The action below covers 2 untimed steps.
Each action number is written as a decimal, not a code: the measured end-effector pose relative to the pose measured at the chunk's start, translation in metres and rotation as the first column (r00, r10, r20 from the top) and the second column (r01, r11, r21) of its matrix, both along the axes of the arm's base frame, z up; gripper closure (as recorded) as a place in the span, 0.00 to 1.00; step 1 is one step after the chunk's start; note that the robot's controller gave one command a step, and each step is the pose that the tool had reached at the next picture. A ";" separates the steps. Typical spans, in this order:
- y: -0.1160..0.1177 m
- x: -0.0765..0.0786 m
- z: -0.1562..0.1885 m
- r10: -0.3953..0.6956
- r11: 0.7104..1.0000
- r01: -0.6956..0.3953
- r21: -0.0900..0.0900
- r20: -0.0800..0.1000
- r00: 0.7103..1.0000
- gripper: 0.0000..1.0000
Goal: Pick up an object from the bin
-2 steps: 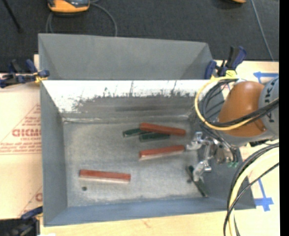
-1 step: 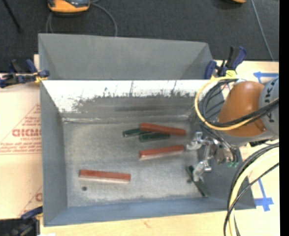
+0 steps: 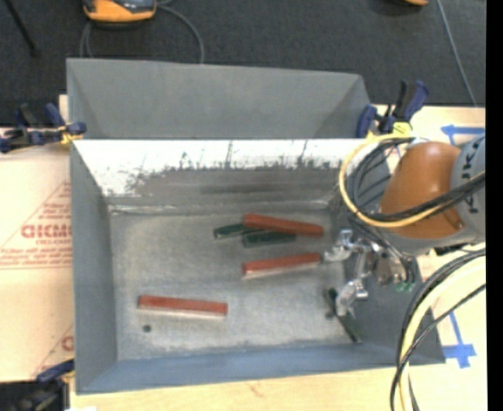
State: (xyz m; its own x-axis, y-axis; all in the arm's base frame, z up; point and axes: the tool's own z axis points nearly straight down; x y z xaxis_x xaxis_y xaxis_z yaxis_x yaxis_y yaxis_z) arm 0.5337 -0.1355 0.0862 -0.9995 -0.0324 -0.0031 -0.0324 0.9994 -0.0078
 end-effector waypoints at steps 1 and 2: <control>0.005 -0.026 0.001 0.073 0.997 -0.073 -0.002 0.006 0.997 1.00; 0.001 -0.022 0.001 0.102 0.995 -0.102 0.002 0.000 0.995 1.00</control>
Offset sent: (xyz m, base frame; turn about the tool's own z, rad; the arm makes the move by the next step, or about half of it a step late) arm -0.0257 -0.0206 -0.0162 -0.2437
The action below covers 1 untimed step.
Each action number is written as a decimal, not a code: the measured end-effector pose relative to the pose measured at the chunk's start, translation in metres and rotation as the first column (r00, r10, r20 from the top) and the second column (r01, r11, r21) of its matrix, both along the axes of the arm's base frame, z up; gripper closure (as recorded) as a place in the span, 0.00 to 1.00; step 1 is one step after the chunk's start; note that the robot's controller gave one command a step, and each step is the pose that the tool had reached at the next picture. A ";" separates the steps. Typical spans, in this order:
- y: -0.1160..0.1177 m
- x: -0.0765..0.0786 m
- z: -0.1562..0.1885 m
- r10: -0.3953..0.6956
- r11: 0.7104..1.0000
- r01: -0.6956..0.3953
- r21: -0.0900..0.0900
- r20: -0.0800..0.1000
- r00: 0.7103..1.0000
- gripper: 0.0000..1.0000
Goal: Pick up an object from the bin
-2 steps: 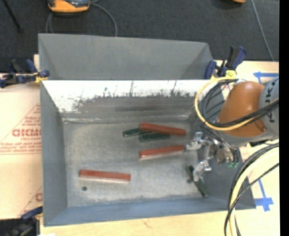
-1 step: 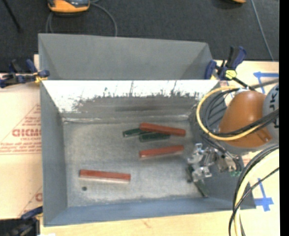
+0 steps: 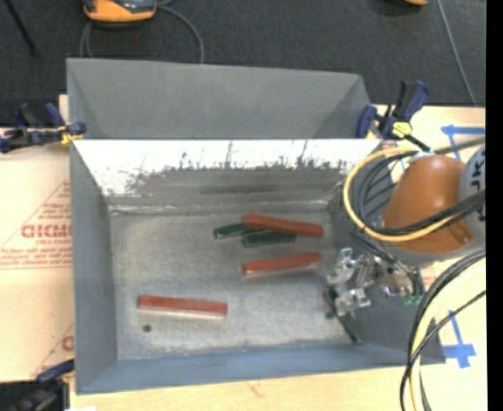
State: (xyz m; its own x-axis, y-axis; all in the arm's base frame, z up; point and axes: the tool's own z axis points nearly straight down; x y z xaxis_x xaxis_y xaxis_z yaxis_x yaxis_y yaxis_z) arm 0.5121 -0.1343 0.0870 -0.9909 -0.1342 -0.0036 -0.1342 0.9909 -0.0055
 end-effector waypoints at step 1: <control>0.002 -0.007 0.040 -0.005 1.000 0.005 0.005 -0.003 1.000 1.00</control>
Offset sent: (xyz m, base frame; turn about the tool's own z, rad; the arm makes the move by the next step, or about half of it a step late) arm -0.0167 -0.0124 0.1393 -0.1238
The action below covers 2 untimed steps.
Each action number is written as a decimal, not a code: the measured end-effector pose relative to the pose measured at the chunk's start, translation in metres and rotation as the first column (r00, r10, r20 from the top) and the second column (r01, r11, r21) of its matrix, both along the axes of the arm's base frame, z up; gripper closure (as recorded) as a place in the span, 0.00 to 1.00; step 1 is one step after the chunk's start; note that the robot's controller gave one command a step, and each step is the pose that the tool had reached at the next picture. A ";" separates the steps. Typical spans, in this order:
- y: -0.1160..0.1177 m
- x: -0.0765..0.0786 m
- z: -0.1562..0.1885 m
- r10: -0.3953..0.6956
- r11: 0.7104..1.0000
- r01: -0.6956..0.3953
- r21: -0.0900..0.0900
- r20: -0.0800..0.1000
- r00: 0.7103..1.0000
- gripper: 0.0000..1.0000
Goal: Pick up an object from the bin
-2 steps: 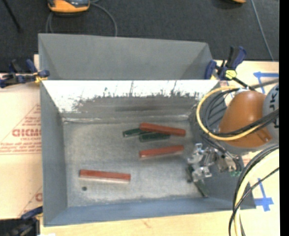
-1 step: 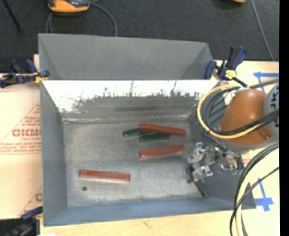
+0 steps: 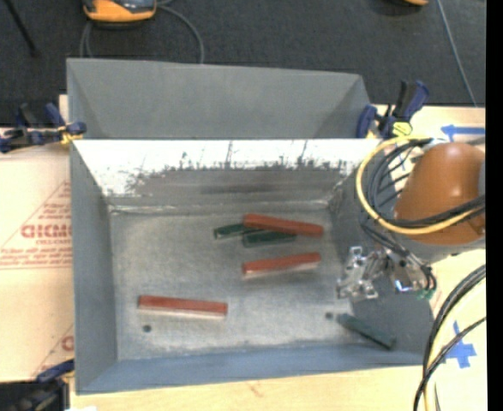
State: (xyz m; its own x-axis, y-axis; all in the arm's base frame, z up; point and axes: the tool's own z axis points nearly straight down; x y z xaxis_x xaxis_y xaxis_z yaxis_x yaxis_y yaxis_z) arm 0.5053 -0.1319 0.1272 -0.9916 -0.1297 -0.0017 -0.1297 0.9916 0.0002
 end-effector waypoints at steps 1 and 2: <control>-0.016 -0.009 0.100 0.127 0.992 -0.127 -0.002 0.002 0.992 0.00; -0.016 -0.009 0.100 0.127 0.992 -0.127 -0.002 0.002 0.992 0.00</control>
Offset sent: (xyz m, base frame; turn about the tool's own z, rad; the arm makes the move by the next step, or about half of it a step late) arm 0.0000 0.0000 0.0000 0.0000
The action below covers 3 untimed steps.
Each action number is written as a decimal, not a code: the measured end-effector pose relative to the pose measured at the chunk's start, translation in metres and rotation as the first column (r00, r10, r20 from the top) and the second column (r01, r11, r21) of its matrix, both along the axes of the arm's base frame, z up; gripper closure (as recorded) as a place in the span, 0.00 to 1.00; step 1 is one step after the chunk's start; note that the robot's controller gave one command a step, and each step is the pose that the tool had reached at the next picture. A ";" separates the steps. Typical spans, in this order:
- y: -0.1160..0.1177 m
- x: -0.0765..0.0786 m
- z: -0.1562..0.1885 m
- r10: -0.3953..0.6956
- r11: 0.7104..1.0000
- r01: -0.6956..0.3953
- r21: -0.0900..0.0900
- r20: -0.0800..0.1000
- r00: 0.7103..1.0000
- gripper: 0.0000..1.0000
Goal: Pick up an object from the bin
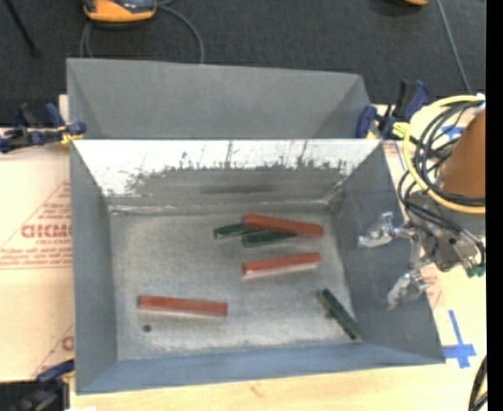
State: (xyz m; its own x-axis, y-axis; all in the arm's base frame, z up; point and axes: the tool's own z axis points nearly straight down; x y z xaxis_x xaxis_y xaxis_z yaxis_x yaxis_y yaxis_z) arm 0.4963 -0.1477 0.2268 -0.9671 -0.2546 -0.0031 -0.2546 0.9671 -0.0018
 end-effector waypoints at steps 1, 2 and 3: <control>0.024 0.036 -0.056 0.073 0.997 -0.073 -0.003 0.007 0.997 0.00; 0.017 0.046 -0.124 0.084 0.996 -0.084 0.000 0.006 0.996 0.00; 0.015 0.046 -0.131 0.085 0.996 -0.085 0.000 0.000 0.996 1.00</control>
Offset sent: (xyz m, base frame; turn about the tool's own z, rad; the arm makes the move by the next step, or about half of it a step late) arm 0.0466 0.0070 -0.1568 -0.0811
